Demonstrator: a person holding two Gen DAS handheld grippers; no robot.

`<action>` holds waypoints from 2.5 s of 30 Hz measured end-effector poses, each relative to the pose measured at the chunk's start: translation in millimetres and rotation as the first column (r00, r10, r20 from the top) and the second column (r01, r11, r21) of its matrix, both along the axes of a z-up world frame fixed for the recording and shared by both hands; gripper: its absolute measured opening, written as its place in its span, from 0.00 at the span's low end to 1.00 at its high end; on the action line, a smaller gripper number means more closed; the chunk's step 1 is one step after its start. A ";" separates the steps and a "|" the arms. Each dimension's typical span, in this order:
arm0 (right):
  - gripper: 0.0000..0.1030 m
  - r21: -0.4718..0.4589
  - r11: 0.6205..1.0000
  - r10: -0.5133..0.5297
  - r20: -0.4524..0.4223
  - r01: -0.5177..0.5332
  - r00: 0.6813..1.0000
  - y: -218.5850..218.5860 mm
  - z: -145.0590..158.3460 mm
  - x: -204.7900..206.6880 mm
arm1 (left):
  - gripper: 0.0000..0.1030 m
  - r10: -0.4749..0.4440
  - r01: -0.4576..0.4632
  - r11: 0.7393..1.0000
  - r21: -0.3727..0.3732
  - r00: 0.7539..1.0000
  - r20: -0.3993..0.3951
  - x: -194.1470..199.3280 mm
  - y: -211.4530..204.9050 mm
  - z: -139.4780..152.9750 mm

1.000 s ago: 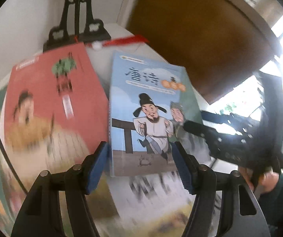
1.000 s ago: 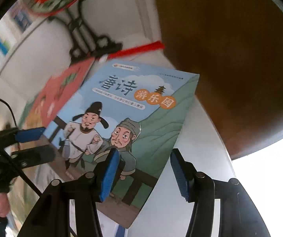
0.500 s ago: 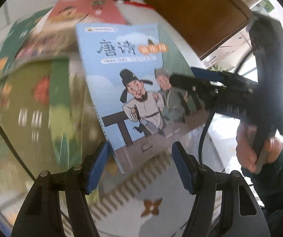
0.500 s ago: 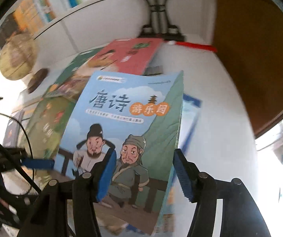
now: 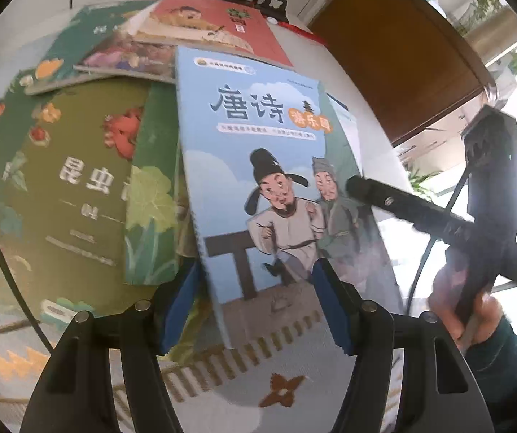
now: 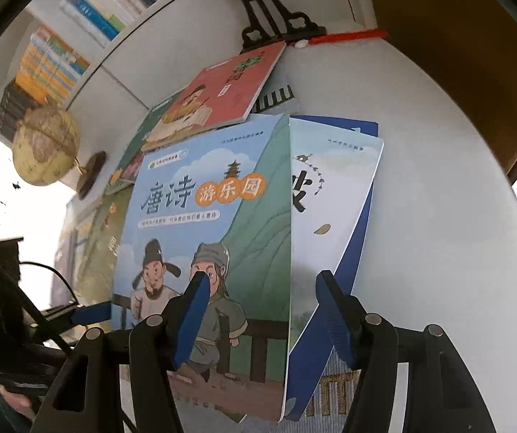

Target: Organize books

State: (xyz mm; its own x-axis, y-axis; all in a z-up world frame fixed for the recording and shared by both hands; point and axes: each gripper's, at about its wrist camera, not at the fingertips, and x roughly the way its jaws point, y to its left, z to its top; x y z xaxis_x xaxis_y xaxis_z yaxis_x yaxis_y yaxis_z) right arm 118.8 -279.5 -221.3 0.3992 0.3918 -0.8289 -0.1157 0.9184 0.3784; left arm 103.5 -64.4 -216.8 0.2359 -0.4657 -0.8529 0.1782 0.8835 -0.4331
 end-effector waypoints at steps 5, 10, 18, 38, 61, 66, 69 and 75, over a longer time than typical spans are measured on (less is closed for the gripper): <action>0.61 -0.068 0.998 0.016 0.005 -0.015 1.000 20.7 2.6 -4.2 | 0.60 -0.005 0.005 1.000 0.011 1.000 -0.001 -3.4 -7.2 1.9; 0.60 0.093 0.996 0.002 -0.018 -0.001 1.000 5.9 10.8 -0.8 | 0.60 0.032 -0.032 0.999 -0.017 0.999 -0.018 -4.7 1.9 1.3; 0.60 0.385 0.923 0.009 -0.042 0.008 0.999 -8.5 7.5 8.4 | 0.60 0.057 -0.061 0.994 -0.092 0.997 -0.052 -5.7 7.1 1.1; 0.40 0.364 0.931 0.006 -0.098 0.030 0.995 -15.3 -19.7 5.8 | 0.59 0.103 -0.110 0.966 -0.234 0.994 -0.041 -18.9 11.1 18.2; 0.39 -0.106 0.909 0.416 0.188 -0.402 0.890 137.8 44.5 -47.8 | 0.50 0.066 -0.137 0.949 0.283 0.967 0.244 -86.7 57.9 62.9; 0.39 -0.111 0.882 0.472 0.216 -0.458 0.855 188.9 55.3 -62.2 | 0.50 0.143 -0.214 0.940 0.267 0.954 0.262 -106.4 115.2 72.3; 0.38 -0.117 0.865 0.502 0.240 -0.489 0.831 220.6 64.4 -72.8 | 0.50 0.160 -0.236 0.934 0.268 0.948 0.276 -115.5 138.8 78.3; 0.38 -0.118 0.850 0.524 0.281 -0.513 0.804 265.9 86.9 -89.1 | 0.50 0.178 -0.275 0.924 0.265 0.924 0.338 -131.7 180.4 102.2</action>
